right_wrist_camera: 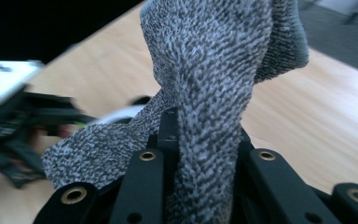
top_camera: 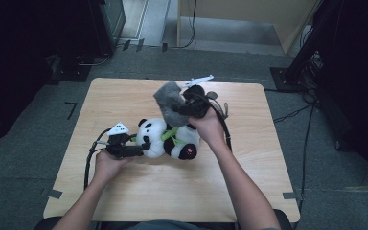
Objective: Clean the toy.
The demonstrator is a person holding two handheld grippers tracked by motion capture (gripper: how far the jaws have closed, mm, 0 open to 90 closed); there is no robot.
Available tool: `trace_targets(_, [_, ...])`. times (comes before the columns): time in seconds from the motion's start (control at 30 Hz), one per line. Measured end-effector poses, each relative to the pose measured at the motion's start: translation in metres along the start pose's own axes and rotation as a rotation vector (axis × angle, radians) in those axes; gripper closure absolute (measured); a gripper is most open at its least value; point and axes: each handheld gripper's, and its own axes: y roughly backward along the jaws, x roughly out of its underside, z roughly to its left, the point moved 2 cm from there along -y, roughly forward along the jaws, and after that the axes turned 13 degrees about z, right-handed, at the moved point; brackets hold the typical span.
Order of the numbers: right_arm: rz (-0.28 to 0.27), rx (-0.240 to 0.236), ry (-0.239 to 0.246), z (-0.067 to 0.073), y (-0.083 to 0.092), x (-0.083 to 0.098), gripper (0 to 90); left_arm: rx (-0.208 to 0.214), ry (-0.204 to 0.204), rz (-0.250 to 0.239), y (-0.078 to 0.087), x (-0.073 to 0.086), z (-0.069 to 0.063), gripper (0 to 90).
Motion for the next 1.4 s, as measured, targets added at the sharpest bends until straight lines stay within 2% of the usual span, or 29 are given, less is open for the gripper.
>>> trace_targets(0.13, [0.010,-0.057,0.039,0.029,-0.021,-0.008,75.6,0.000,0.001,0.001,0.000,0.000,0.000,34.6])
trace_targets(0.27, [0.036,-0.106,0.061,0.052,-0.045,-0.011,75.6,0.000,0.001,0.001,0.000,0.000,0.000,34.7])
trace_targets(0.37, [0.091,-0.116,0.079,0.064,-0.065,-0.009,75.5,0.000,0.003,0.005,0.001,0.000,0.000,34.7])
trace_targets(0.43, [0.125,-0.108,0.092,0.067,-0.079,-0.004,75.1,0.000,0.010,0.011,0.001,0.000,0.001,34.7])
trace_targets(0.57, [0.113,-0.087,0.094,0.062,-0.079,-0.001,74.9,0.004,0.018,0.004,0.000,0.000,0.001,35.0])
trace_targets(0.73, [0.115,-0.074,0.070,0.047,-0.070,0.003,74.3,0.005,0.023,0.002,0.000,0.000,0.001,35.6])
trace_targets(0.83, [0.117,-0.045,0.058,0.037,-0.065,0.006,74.4,0.007,0.027,0.001,0.000,0.000,0.001,35.6])
trace_targets(0.9, [0.128,-0.033,0.044,0.031,-0.061,0.009,74.6,0.007,0.028,0.001,0.000,0.000,0.001,35.6])
trace_targets(1.03, [0.162,0.021,0.024,0.016,-0.057,0.014,74.5,0.008,0.026,0.001,0.001,0.000,0.001,35.6])
trace_targets(1.13, [0.161,0.010,-0.004,0.007,-0.055,0.019,74.7,0.009,0.023,-0.003,0.001,-0.001,0.001,35.5])
trace_targets(1.27, [0.156,0.017,0.003,0.008,-0.051,0.017,75.3,0.011,0.020,-0.002,0.001,0.000,0.001,35.5])
trace_targets(1.4, [0.106,-0.008,-0.004,0.015,-0.042,0.011,76.5,0.009,0.020,-0.004,0.001,0.000,0.001,35.5])
